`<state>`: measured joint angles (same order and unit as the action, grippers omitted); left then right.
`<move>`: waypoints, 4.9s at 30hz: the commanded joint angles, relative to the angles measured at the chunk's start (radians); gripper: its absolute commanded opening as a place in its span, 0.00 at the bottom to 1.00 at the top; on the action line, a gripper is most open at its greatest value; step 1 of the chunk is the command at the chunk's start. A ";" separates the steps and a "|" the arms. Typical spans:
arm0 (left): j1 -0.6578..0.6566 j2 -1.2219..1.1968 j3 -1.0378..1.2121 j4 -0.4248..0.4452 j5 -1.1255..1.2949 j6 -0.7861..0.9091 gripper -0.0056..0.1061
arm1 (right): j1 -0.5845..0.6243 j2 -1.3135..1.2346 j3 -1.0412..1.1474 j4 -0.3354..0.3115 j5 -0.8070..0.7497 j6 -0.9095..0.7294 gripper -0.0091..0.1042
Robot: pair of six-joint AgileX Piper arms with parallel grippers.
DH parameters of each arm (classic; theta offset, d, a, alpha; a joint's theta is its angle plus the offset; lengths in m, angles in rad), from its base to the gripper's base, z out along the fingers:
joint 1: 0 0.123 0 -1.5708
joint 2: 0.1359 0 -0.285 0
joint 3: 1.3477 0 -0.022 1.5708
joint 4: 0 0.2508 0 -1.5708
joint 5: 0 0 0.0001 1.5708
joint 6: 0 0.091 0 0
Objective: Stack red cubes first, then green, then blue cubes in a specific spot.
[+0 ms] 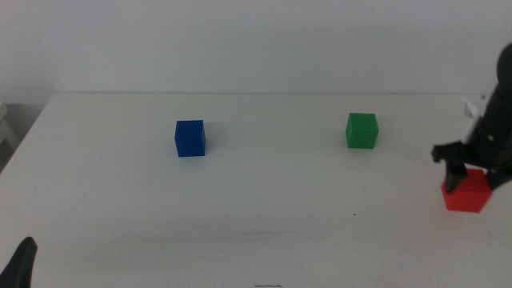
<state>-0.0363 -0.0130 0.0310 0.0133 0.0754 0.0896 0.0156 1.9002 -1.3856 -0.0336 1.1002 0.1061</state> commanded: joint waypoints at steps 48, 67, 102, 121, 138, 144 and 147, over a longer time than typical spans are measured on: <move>-0.002 -0.018 -0.005 -0.007 -0.075 -0.006 0.89 | 0.668 0.314 -0.586 0.070 0.200 0.564 0.48; -0.002 -0.018 -0.005 -0.007 -0.075 -0.006 0.89 | 0.641 0.151 -0.683 -0.057 0.200 0.515 0.75; -0.002 -0.018 -0.005 -0.007 -0.075 -0.006 0.89 | 0.248 0.304 -0.732 -0.100 -0.024 0.265 0.75; -0.002 -0.018 -0.005 -0.007 -0.075 -0.006 0.89 | 0.246 0.399 -0.732 -0.111 -0.120 0.266 0.74; -0.002 -0.018 -0.005 -0.007 -0.075 -0.006 0.89 | 0.241 0.387 -0.732 -0.160 -0.142 0.266 0.07; -0.002 -0.018 -0.005 -0.007 -0.075 -0.006 0.89 | 0.288 0.274 -0.717 -0.165 0.008 0.263 0.07; -0.002 -0.018 -0.005 -0.007 -0.075 -0.006 0.89 | 0.335 0.195 -0.650 -0.174 0.041 0.274 0.07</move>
<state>-0.0363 -0.0130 0.0310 0.0133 0.0775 0.0896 0.3282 2.2026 -2.0344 -0.1814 1.1324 0.3799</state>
